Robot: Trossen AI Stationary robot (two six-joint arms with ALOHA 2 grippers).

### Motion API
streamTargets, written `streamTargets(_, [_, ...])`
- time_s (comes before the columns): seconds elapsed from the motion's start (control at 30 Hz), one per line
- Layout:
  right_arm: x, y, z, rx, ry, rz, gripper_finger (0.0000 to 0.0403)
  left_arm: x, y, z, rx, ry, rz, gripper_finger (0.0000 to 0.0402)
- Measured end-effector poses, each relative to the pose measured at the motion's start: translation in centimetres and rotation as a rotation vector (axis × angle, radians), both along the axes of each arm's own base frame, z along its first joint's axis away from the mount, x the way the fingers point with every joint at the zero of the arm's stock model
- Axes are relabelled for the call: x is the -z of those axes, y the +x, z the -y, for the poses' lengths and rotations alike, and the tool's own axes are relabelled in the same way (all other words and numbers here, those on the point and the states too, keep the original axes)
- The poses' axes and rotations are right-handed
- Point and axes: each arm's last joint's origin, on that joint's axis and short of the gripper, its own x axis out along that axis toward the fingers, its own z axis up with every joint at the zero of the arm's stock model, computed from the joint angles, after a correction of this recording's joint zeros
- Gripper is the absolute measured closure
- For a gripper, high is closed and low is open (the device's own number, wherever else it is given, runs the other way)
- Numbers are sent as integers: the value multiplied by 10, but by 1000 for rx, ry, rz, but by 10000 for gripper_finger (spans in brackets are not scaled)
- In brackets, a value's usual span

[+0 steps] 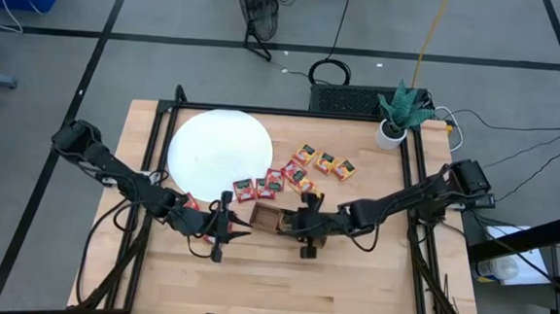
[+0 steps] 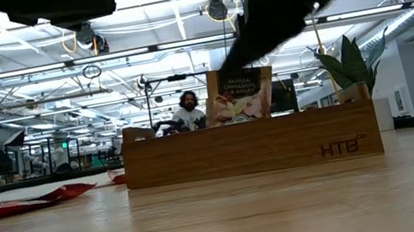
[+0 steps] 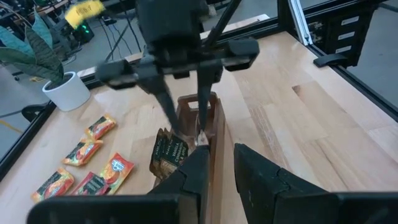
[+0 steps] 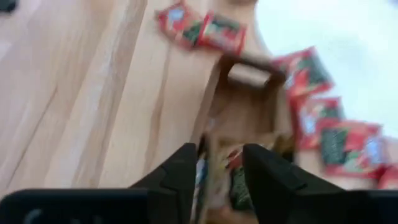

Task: Pick & Place Tea
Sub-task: Put the yellow tea bag into the right section of the wooden organizer

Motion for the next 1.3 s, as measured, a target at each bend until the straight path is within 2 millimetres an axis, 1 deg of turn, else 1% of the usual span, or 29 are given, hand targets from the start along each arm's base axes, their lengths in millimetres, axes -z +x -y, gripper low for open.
streamTargets(0.1, [-15,4,0,26,-16,131,258,0,0,0,1,4,-2,321])
streamTargets(0.2, [-28,11,1,59,-17,272,254,1,0,0,-9,11,-2,321])
streamTargets(0.27, [-33,22,5,56,-12,278,257,0,0,-1,-18,23,4,321])
streamTargets(0.33, [-35,35,11,69,-2,226,265,-3,-3,-1,-21,27,13,321])
streamTargets(0.43, [-32,60,26,109,-2,108,279,-12,-8,-3,-22,23,36,321])
streamTargets(0.47, [-29,66,33,123,-6,50,283,-15,-10,-3,-19,19,48,321])
streamTargets(0.5, [-24,72,42,143,-10,-8,286,-19,-12,-3,-16,12,61,321])
streamTargets(0.57, [-16,87,61,174,1,-66,291,-25,-19,-4,-7,8,70,321])
streamTargets(0.63, [-7,94,79,199,13,-115,294,-29,-23,-4,-1,-2,79,321])
streamTargets(0.7, [1,102,95,211,21,-109,296,-31,-28,-4,10,2,63,321])
streamTargets(0.83, [16,109,115,192,63,-122,296,-31,-32,-3,11,-1,46,321])
streamTargets(0.93, [30,110,118,164,119,-160,297,-29,-32,-2,11,-7,34,321])
streamTargets(0.97, [30,113,118,150,131,-138,298,-28,-33,-2,11,-2,26,321])
streamTargets(1.3, [27,116,92,57,115,-103,298,-27,-32,-4,4,4,17,321])
